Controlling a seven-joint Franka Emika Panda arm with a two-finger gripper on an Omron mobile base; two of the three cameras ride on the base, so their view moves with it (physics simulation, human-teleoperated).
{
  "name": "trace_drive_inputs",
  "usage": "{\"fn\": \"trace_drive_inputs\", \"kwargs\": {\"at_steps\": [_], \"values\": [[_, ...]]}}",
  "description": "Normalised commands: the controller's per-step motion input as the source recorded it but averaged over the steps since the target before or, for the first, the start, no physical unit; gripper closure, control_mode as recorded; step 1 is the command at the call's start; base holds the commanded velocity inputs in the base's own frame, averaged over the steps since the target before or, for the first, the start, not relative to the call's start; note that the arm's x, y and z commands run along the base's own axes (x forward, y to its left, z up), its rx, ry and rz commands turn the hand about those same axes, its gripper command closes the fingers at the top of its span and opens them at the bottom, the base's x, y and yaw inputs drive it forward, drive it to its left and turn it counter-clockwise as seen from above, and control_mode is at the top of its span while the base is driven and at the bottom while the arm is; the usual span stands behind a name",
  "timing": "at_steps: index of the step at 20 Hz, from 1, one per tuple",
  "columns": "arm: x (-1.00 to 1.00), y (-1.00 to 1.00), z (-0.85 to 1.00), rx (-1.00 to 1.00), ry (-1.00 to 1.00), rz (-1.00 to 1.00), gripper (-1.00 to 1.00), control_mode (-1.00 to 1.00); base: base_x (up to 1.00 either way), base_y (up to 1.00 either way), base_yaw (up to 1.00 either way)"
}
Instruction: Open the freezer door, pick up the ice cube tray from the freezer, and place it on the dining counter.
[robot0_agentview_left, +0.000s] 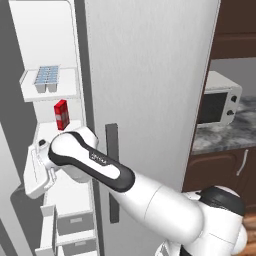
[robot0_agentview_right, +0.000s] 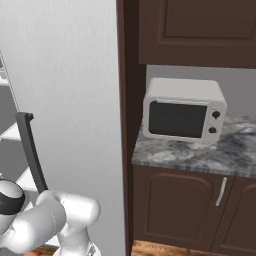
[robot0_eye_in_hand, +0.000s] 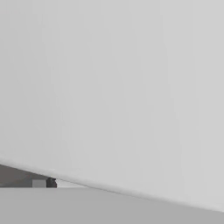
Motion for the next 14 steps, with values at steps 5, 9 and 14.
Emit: {"fn": "trace_drive_inputs", "kwargs": {"at_steps": [5, 9, 14], "values": [[-0.22, 0.1, 0.01, 0.01, -0.17, -0.01, -1.0, -1.0, 0.0, 0.0, 0.0], [-0.26, -0.59, 0.3, 0.08, -0.2, -0.01, -1.0, -1.0, 0.0, 0.0, 0.0], [-0.4, -0.98, 0.6, 0.0, -0.16, -0.11, -1.0, -1.0, 0.0, 0.0, 0.0]]}}
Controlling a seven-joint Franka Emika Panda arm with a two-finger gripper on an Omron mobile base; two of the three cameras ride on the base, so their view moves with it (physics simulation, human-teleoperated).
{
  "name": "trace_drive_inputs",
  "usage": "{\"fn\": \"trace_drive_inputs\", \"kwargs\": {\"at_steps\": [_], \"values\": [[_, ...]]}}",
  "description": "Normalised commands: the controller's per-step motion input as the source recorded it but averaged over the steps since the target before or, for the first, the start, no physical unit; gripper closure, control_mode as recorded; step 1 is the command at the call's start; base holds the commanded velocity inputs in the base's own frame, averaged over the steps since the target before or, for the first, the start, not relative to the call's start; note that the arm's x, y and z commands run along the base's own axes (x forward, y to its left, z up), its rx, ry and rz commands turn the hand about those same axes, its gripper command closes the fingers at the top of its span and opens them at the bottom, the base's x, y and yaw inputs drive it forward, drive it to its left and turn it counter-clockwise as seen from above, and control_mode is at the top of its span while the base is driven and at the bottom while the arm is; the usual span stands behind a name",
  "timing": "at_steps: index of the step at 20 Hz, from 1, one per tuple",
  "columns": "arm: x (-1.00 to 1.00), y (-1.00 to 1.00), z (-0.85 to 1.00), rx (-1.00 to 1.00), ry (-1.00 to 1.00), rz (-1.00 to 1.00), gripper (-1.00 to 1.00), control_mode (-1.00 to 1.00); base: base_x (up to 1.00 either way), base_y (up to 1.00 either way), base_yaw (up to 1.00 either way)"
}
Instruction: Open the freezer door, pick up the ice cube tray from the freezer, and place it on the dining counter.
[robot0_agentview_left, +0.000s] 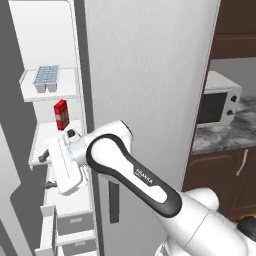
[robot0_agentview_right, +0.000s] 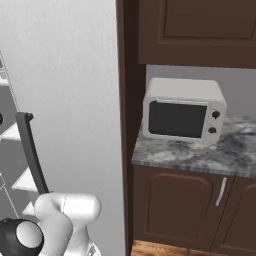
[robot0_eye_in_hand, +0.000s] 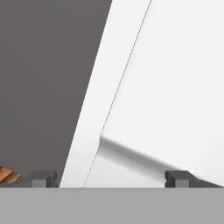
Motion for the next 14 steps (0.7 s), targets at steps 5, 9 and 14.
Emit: {"fn": "trace_drive_inputs", "kwargs": {"at_steps": [5, 9, 14], "values": [[-0.4, -1.0, 0.71, 0.0, -0.03, -0.2, -1.0, -1.0, 0.0, 0.0, 0.0], [-0.58, -1.0, 0.62, 0.01, 0.0, -0.32, -1.0, -1.0, 0.0, 0.0, 0.0], [-0.42, -1.0, 0.48, 0.03, 0.02, -0.4, -1.0, -1.0, 0.0, 0.0, 0.0]]}}
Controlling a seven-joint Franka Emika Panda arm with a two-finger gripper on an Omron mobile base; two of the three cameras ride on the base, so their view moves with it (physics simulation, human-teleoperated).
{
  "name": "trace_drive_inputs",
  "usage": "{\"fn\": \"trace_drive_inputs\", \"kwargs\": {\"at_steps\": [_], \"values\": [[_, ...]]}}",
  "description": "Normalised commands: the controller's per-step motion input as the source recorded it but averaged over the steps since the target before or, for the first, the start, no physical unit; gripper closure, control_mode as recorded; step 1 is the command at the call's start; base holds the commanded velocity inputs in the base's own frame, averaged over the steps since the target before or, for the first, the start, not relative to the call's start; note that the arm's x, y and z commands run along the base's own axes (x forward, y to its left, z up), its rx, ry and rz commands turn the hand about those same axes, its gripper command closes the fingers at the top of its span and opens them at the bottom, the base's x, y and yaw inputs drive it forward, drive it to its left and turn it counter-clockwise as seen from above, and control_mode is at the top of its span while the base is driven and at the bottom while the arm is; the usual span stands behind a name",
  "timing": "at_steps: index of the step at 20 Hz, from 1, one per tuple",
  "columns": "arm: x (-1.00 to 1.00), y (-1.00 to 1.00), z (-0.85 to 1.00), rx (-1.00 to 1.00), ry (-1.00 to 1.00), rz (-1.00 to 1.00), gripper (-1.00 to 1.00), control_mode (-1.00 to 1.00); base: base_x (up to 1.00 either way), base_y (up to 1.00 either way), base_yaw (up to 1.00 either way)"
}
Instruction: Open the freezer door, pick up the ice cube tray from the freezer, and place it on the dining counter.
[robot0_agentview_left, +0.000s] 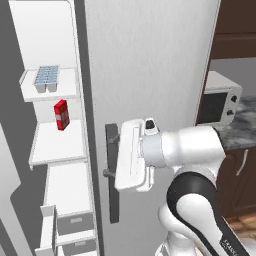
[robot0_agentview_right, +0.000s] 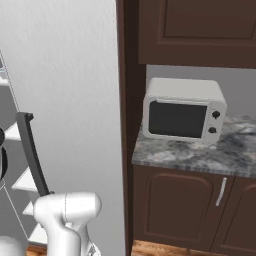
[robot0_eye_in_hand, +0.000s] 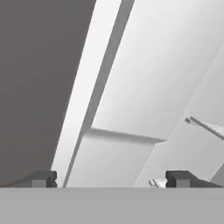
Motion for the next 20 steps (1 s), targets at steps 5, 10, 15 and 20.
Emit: {"fn": "trace_drive_inputs", "kwargs": {"at_steps": [5, 10, 15, 20], "values": [[-0.14, -1.0, 0.2, 0.0, 0.06, -0.49, -1.0, -1.0, 0.0, 0.0, 0.0], [0.0, -1.0, 0.23, 0.0, 0.11, -0.53, -1.0, -1.0, 0.0, 0.0, 0.0], [0.0, -1.0, 0.19, 0.0, 0.12, -0.55, -1.0, -1.0, 0.0, 0.0, 0.0], [0.0, -1.0, 0.29, 0.0, 0.18, -0.54, -1.0, -1.0, 0.0, 0.0, 0.0]]}}
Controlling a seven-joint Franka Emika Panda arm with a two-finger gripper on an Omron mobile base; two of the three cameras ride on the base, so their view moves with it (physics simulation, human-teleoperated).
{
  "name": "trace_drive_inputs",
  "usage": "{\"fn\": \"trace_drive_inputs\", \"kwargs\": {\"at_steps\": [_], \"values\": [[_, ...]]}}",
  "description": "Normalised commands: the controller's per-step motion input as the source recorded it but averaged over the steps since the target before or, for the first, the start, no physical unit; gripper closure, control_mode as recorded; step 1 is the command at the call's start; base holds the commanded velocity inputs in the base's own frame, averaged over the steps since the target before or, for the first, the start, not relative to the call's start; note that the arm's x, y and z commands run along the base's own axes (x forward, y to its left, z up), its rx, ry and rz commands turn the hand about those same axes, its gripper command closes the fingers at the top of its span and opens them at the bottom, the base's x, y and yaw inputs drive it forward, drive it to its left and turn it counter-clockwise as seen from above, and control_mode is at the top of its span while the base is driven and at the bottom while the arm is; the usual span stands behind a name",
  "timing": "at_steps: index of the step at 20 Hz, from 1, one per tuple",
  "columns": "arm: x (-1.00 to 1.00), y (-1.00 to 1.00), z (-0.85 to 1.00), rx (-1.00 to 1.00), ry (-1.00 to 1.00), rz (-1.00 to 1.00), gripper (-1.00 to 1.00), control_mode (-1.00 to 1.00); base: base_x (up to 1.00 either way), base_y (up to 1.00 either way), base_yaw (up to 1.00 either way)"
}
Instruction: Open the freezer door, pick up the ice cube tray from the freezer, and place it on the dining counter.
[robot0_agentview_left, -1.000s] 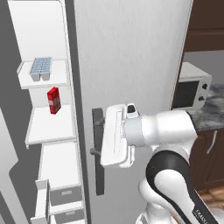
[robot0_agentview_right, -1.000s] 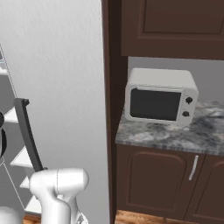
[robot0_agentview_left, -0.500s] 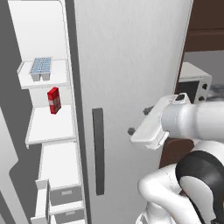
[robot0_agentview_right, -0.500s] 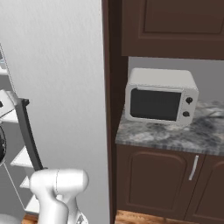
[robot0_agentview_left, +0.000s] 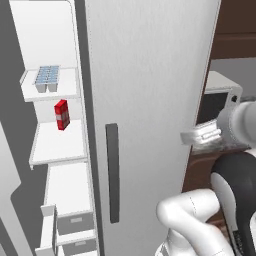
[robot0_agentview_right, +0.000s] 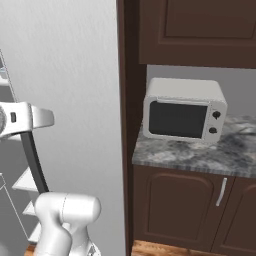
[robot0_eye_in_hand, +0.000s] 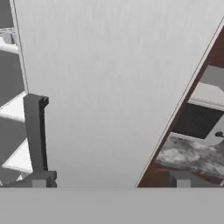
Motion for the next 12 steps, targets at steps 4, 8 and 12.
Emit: {"fn": "trace_drive_inputs", "kwargs": {"at_steps": [4, 8, 12], "values": [[-0.06, -0.91, 0.16, 0.01, 0.14, -0.41, -1.0, -1.0, 0.0, 0.0, 0.0], [-0.43, -0.71, 0.03, 0.13, 0.01, -0.17, -1.0, -1.0, 0.0, 0.0, 0.0], [-0.43, -0.32, 0.0, 0.17, 0.0, -0.07, -1.0, -1.0, 0.0, 0.0, 0.0]]}}
